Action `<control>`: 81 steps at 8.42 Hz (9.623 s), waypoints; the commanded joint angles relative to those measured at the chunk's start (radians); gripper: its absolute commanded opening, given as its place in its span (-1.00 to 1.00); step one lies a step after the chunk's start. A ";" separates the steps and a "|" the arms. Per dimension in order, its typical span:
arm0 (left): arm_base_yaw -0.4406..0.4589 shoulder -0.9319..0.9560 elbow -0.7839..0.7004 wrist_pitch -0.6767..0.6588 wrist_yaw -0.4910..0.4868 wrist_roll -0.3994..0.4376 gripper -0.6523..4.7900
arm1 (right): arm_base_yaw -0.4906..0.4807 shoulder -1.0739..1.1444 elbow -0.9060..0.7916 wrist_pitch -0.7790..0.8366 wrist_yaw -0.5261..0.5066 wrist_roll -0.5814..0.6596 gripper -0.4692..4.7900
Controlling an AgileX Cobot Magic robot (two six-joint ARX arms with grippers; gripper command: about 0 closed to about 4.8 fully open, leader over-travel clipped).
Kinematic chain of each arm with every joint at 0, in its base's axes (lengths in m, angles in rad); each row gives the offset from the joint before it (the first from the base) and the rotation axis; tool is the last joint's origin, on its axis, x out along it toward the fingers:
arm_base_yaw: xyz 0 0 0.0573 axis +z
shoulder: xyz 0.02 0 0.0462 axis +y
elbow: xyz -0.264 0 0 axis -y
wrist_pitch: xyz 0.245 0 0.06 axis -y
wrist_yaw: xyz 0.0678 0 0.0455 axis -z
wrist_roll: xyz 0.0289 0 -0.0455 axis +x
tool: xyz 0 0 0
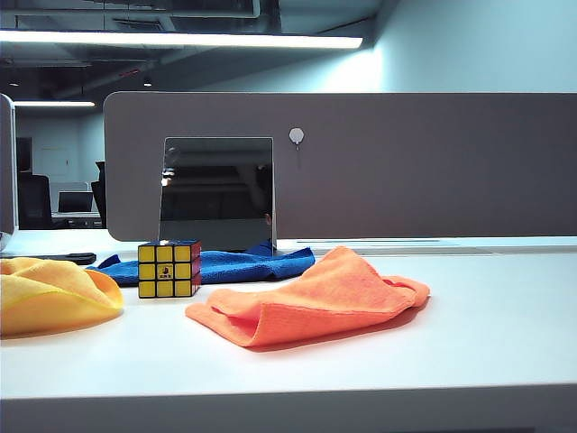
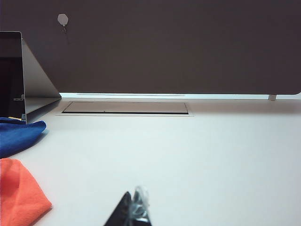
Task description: Pick up a rag that is the same color as the top surface of the Rubik's Cube and cover the cube with it.
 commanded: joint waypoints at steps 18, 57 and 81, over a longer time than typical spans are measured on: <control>-0.005 0.000 0.067 -0.064 0.241 -0.056 -0.78 | 0.003 0.007 0.231 -0.133 -0.181 -0.098 -0.84; 0.030 1.633 0.911 0.325 0.346 -0.097 0.17 | 0.461 1.531 1.094 -0.123 -0.335 -0.055 -0.84; -0.004 2.043 1.077 0.400 0.299 -0.135 -0.78 | 0.461 1.532 1.094 -0.125 -0.335 -0.056 -0.84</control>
